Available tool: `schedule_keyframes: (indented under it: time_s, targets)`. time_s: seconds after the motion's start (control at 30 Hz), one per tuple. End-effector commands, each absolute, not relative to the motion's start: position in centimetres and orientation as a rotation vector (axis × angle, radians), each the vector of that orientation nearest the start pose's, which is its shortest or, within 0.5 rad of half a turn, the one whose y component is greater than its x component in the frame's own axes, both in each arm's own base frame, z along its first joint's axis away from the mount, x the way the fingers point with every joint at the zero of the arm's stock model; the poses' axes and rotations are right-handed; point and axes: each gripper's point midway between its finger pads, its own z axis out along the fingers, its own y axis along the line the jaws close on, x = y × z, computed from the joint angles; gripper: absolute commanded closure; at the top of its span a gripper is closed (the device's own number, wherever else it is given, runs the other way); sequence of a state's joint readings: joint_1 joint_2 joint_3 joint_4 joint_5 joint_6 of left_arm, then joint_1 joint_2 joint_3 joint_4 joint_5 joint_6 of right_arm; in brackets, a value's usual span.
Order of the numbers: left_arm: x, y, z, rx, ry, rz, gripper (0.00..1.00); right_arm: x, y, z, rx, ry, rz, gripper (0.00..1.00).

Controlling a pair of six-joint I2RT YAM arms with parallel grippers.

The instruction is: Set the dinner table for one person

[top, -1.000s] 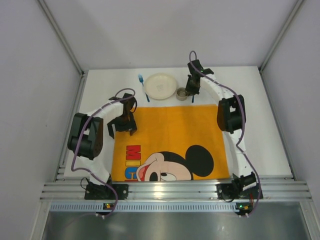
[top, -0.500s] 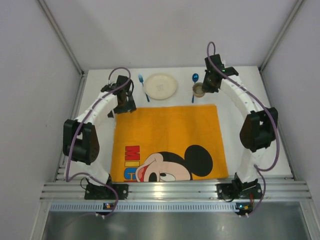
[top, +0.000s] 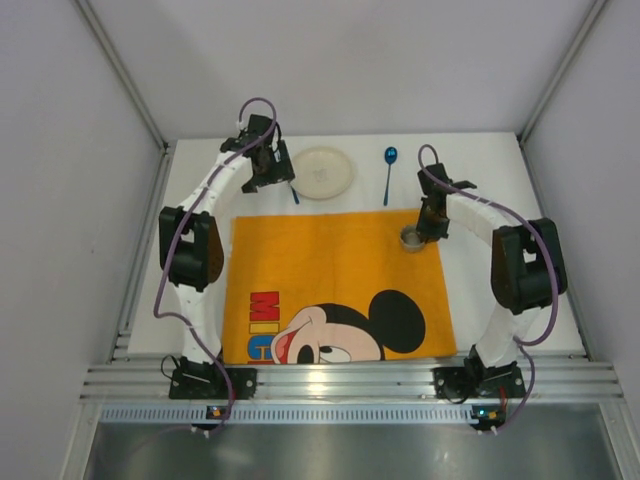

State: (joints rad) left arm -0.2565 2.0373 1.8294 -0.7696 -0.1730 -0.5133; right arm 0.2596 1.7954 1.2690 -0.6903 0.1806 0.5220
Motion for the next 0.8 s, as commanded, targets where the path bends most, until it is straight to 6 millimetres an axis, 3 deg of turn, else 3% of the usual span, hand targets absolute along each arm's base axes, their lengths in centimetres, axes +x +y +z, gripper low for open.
schedule_keyframes:
  time_s: [0.0, 0.07, 0.1, 0.13, 0.23, 0.3, 0.4, 0.5, 0.6, 0.77]
  targets:
    - [51.7, -12.9, 15.1, -0.343, 2.426, -0.163, 0.02, 38.7, 10.0, 6.1, 0.426, 2.612, 0.087, 1.00]
    - [52.9, -13.3, 14.8, -0.341, 2.417, -0.173, 0.03, 38.3, 10.0, 5.5, 0.427, 2.623, 0.092, 0.96]
    - [53.3, -13.4, 14.7, -0.339, 2.414, -0.178, 0.03, 38.1, 10.0, 5.3, 0.427, 2.628, 0.091, 0.84]
    - [54.0, -13.7, 14.2, -0.339, 2.411, -0.186, 0.04, 38.0, 10.0, 5.4, 0.424, 2.626, 0.094, 0.52]
    - [55.2, -14.0, 12.6, -0.345, 2.419, -0.184, 0.07, 37.6, 9.6, 6.2, 0.422, 2.610, 0.080, 0.24]
    - [55.8, -14.3, 11.9, -0.349, 2.420, -0.192, 0.09, 37.5, 9.3, 7.3, 0.423, 2.592, 0.067, 0.14]
    - [57.4, -15.1, 10.5, -0.354, 2.415, -0.221, 0.16, 37.2, 8.8, 10.9, 0.417, 2.525, 0.076, 0.11]
    - [58.6, -15.8, 8.9, -0.344, 2.426, -0.229, 0.22, 36.6, 8.4, 13.2, 0.419, 2.485, 0.079, 0.11]
    - [59.4, -15.8, 7.1, -0.337, 2.436, -0.199, 0.28, 36.0, 8.2, 14.6, 0.422, 2.469, 0.090, 0.12]
    - [60.2, -16.8, 5.7, -0.349, 2.423, -0.259, 0.51, 35.9, 7.0, 14.7, 0.428, 2.471, 0.060, 0.12]
